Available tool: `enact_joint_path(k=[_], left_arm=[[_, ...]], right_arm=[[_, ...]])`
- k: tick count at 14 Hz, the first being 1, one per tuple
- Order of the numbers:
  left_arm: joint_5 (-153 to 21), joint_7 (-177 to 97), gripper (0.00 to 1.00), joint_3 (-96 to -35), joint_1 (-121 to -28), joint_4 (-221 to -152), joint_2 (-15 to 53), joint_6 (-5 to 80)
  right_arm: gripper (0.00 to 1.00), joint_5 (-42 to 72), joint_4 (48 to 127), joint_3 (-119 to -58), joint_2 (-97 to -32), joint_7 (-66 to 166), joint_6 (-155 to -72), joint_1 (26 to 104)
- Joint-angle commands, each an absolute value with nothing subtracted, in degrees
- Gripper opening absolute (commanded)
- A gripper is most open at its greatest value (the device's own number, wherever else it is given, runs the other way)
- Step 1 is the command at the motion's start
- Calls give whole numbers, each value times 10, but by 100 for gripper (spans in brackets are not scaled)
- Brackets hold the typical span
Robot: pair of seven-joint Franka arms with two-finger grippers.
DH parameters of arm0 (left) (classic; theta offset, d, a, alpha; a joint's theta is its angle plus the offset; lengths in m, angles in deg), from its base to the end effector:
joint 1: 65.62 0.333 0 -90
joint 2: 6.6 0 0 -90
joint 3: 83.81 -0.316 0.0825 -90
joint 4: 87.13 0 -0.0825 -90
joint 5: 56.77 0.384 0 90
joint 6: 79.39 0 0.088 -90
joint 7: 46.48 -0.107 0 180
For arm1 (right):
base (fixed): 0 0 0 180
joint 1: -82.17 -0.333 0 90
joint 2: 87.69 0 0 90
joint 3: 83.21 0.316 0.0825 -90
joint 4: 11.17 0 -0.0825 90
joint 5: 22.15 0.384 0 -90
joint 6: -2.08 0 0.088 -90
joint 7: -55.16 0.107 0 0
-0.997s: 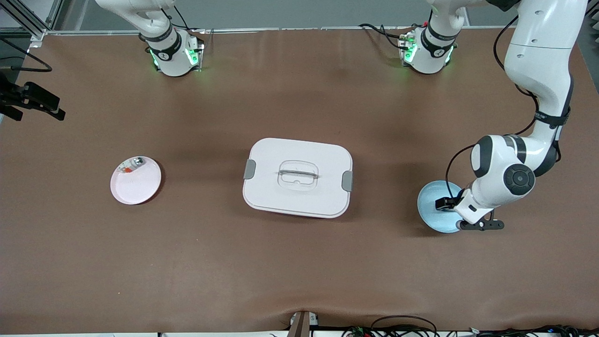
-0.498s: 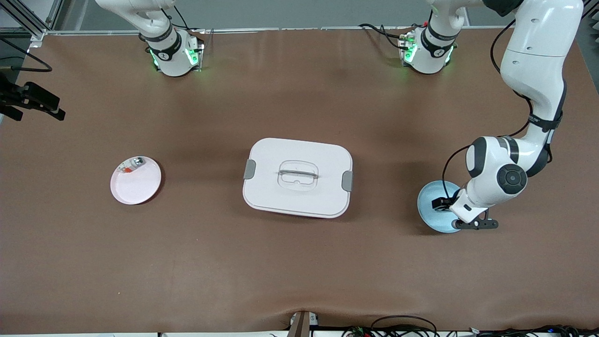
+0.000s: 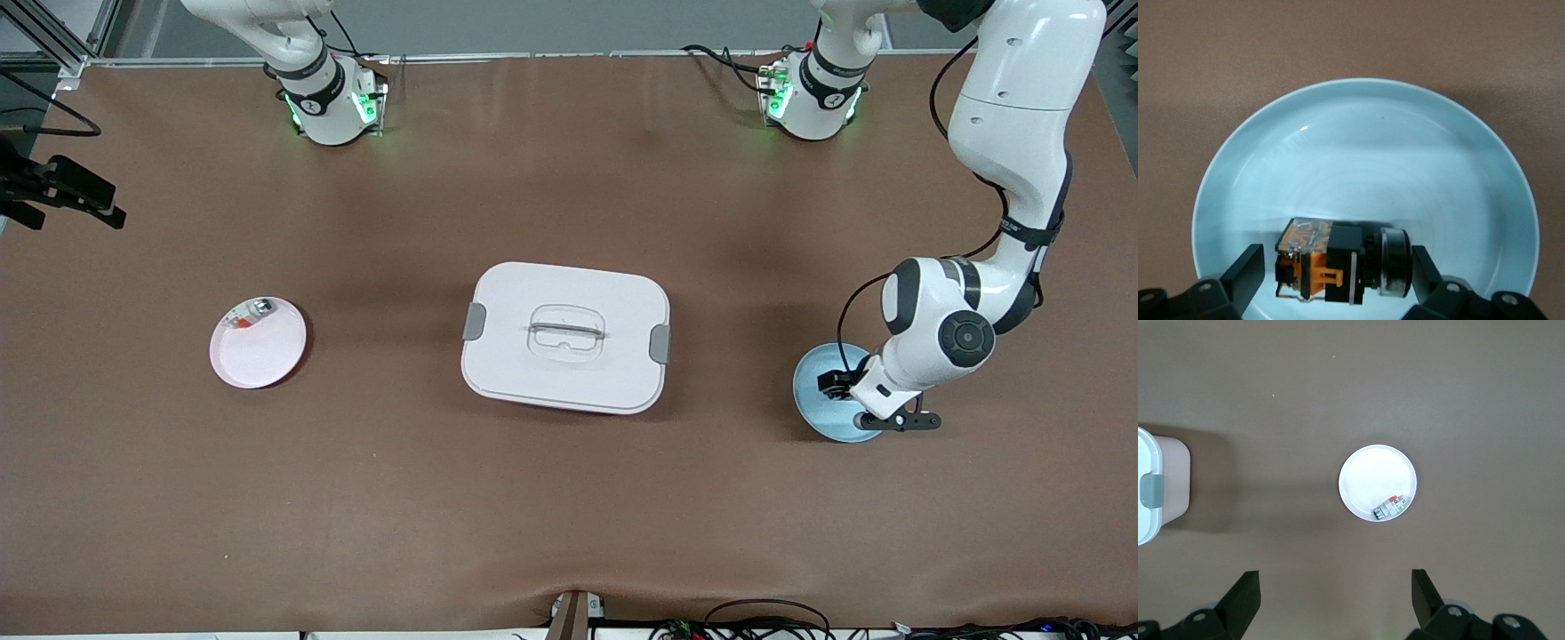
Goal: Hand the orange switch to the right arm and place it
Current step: 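Close the left gripper on the orange switch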
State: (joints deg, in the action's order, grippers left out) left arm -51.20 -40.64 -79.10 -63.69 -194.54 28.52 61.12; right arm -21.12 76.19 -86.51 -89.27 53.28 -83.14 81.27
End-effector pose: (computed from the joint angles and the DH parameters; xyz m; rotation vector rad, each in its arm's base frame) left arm 0.6322 -0.0285 0.1806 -3.1257 0.0133 0.0482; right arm 0.5372 -0.0210 0.6538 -3.1217 0.0119 0.0142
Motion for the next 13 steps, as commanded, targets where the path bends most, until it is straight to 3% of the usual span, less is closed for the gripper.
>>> enact_joint_path(k=[1, 2, 5, 13], left_arm=[[-501, -412, 62, -788, -635, -1951, 281, 622], [-502, -412, 43, -788, -635, -1951, 281, 621], [-502, -412, 3, -785, -635, -1951, 266, 615], [-530, -404, 0, -745, -634, -1937, 149, 471]], right_arm=[[100, -218, 755, -866, -891, 533, -825, 808], [100, -218, 755, -866, -891, 533, -825, 808], [100, -218, 755, -866, -891, 533, -825, 808], [100, -220, 754, -866, -891, 533, -825, 810]])
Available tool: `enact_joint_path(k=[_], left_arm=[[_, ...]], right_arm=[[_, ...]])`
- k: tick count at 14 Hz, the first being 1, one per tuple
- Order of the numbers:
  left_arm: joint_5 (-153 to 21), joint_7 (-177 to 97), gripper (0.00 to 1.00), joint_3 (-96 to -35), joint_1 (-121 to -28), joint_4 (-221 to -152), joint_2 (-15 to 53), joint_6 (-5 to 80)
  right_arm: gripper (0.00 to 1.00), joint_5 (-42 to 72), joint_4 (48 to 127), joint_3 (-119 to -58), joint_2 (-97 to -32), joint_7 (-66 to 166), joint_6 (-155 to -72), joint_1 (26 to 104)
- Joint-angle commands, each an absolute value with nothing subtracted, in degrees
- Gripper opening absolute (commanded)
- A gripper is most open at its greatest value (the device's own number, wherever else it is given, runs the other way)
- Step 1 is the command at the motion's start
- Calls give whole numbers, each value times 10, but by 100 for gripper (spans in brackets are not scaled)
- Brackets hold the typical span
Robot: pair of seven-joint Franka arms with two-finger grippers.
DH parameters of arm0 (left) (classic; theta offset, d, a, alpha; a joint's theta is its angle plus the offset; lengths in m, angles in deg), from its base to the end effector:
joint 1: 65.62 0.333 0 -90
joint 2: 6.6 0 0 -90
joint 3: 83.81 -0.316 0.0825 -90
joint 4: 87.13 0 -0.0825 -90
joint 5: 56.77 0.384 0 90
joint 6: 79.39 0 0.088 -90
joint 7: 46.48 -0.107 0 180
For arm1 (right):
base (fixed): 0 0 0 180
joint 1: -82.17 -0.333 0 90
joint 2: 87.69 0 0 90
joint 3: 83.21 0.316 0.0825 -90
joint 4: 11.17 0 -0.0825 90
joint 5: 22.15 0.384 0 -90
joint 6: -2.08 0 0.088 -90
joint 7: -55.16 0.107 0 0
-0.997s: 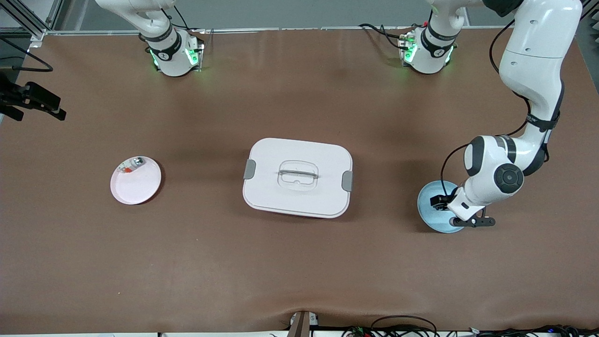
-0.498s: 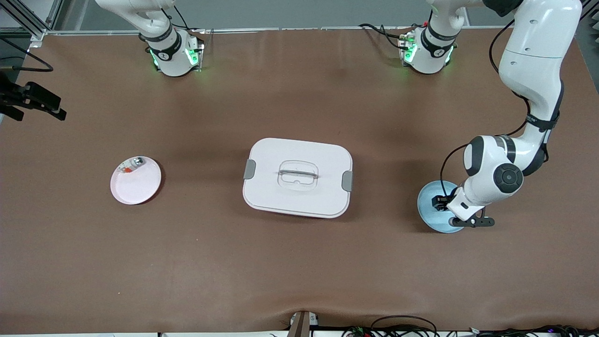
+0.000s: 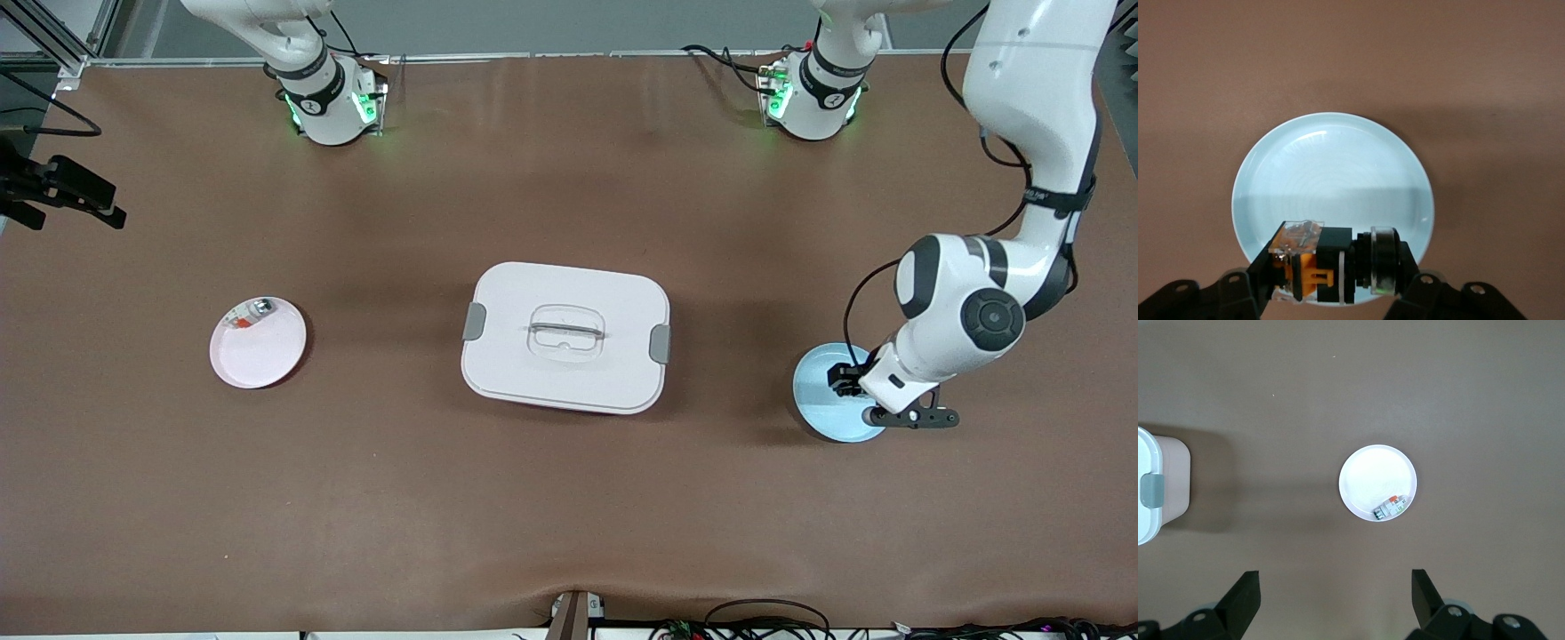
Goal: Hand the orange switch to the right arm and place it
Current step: 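Lift the switch with the left gripper while the right gripper approaches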
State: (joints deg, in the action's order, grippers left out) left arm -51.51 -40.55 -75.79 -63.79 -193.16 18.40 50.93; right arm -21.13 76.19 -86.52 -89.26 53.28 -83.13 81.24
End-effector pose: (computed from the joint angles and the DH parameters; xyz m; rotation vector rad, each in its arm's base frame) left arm 0.6361 -0.0610 0.2890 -3.1292 0.0806 0.0090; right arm 0.5372 -0.0208 0.6537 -3.1218 0.0114 0.0147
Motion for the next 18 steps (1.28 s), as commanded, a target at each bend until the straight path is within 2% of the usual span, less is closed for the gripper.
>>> enact_joint_path(k=[1, 5, 10, 18], left_arm=[[-554, -403, 0, -744, -635, -1929, 135, 447], [-605, -367, 0, -722, -637, -1896, 98, 353], [-634, -236, 0, -654, -637, -1823, 96, 242], [-746, 15, 0, -534, -642, -1771, 104, 234]], right_arm=[[100, -220, 754, -866, -891, 533, -825, 810], [100, -220, 754, -866, -891, 532, -825, 798], [100, -221, 757, -866, -891, 531, -823, 782], [100, -204, 742, -865, -895, 610, -729, 667]])
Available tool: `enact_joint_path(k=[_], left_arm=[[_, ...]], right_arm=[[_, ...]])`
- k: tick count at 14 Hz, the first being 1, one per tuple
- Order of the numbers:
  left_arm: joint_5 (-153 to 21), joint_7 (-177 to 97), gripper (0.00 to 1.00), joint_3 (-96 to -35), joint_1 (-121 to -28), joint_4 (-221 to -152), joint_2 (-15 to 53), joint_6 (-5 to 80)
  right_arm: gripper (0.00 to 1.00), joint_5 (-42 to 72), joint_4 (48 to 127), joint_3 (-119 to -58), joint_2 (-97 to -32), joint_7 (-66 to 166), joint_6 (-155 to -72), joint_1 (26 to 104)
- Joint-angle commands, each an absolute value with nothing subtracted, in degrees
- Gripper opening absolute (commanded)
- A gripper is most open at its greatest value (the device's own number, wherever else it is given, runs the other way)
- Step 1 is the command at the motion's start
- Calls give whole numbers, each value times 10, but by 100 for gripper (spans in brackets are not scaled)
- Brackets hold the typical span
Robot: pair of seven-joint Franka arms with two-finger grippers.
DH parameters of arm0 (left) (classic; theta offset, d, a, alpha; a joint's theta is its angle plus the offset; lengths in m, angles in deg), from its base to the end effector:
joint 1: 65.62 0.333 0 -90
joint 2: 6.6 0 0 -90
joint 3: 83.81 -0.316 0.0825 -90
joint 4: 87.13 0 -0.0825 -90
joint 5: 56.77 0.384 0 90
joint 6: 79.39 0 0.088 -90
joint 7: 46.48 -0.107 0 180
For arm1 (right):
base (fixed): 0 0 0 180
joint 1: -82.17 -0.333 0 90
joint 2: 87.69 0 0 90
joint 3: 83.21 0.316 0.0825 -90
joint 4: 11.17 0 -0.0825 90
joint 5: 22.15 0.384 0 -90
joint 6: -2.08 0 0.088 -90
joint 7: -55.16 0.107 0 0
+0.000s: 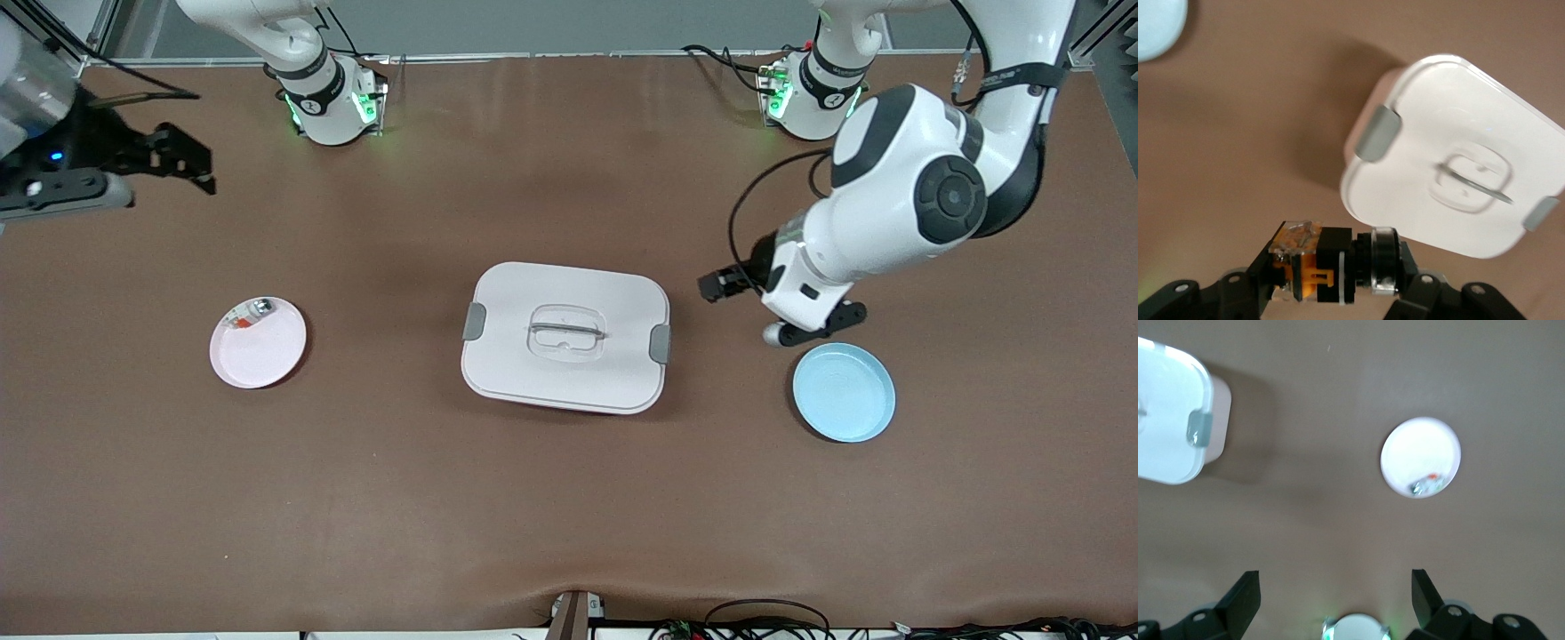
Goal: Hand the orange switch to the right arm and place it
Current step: 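Lift the switch with the left gripper while the right gripper approaches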
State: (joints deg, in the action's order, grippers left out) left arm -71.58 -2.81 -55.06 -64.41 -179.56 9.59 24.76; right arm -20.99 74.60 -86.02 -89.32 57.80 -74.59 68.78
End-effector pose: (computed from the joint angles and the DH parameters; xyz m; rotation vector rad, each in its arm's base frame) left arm 0.5659 -0.2844 0.4808 2.7853 0.5142 -0.3741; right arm 0.5112 0.0976 0.6550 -3.1207 -0.2221 0.2068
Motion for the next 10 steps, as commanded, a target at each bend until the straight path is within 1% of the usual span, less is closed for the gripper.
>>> enact_joint_path(k=[1, 3, 5, 7, 9, 10], left_arm=[[-770, 40, 0, -529, -645, -1763, 106, 234], [-804, 97, 0, -521, -661, -1761, 106, 237], [-823, 155, 0, -521, -686, -1760, 110, 244], [-851, 218, 0, -521, -700, -1745, 125, 255], [-869, 281, 0, -521, -711, -1733, 136, 270], [-879, 312, 0, -521, -719, -1733, 139, 280]], right_arm=[[100, -186, 744, -865, -898, 616, -730, 654], [100, -119, 759, -865, -901, 641, -741, 650], [100, -69, 793, -864, -922, 722, -780, 646], [100, -61, 860, -861, -962, 746, -849, 618], [100, -20, 936, -861, -1007, 757, -925, 608], [100, -6, 950, -860, -1011, 772, -938, 608]])
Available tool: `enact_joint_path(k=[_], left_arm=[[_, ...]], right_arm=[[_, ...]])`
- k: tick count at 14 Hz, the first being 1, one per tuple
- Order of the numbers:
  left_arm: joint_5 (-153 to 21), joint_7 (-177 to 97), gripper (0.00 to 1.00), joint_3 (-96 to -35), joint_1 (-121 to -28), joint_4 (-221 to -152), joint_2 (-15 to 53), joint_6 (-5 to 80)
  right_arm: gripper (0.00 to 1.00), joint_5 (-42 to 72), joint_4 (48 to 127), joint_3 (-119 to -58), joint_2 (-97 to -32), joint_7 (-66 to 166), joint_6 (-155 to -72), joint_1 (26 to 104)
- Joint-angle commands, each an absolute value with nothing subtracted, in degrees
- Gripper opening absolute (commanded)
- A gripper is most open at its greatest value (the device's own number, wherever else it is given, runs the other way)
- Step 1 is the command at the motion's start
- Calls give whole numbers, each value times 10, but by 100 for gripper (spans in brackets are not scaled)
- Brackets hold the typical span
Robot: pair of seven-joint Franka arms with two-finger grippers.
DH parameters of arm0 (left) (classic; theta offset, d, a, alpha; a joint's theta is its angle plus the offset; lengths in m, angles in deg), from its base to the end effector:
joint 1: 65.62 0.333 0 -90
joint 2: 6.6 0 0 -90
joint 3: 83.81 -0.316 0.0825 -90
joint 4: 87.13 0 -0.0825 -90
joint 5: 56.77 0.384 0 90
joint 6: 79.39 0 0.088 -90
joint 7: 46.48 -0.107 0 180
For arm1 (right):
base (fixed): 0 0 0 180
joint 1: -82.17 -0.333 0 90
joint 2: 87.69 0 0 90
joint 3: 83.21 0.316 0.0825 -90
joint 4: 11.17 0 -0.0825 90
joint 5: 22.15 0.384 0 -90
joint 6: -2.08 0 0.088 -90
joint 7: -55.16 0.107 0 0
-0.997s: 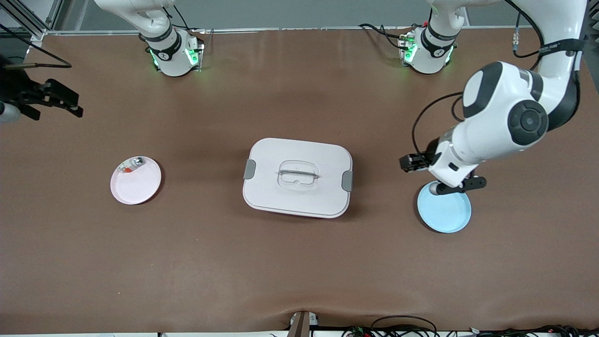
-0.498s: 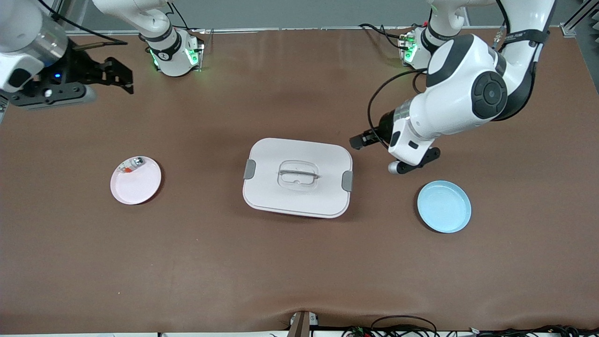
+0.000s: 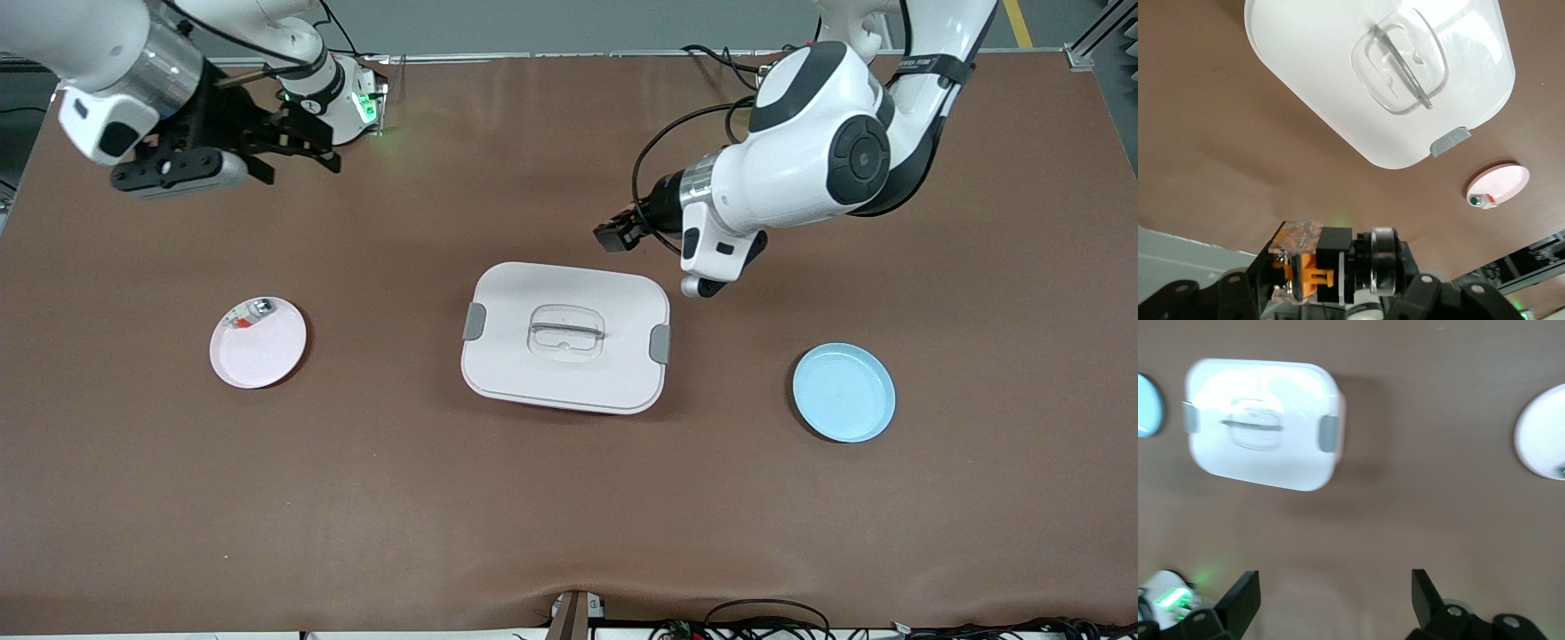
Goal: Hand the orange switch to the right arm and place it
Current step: 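Bring the switch above the white box toward the right gripper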
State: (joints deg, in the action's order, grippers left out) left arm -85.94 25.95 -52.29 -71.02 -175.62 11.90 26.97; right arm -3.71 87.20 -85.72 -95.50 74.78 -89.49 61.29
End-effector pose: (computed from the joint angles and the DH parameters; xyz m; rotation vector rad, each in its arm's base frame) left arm 0.5254 -0.3870 0.5081 2.4459 1.0152 -0.7122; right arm 0.4774 0.1917 0.6361 -2.8230 0.0388 0.1287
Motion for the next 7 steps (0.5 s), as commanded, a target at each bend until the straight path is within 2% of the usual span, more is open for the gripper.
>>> enact_joint_path(k=[1, 3, 7], left_arm=[[-888, 338, 0, -521, -725, -1733, 140, 293], [-909, 369, 0, -521, -730, -1733, 152, 312], [-926, 419, 0, -521, -751, -1732, 168, 364]], right_arm=[[100, -3, 951, -860, -1011, 794, -941, 607], [100, 35, 960, -860, -1016, 861, -958, 595], [100, 50, 1003, -839, -1033, 973, -1059, 541]])
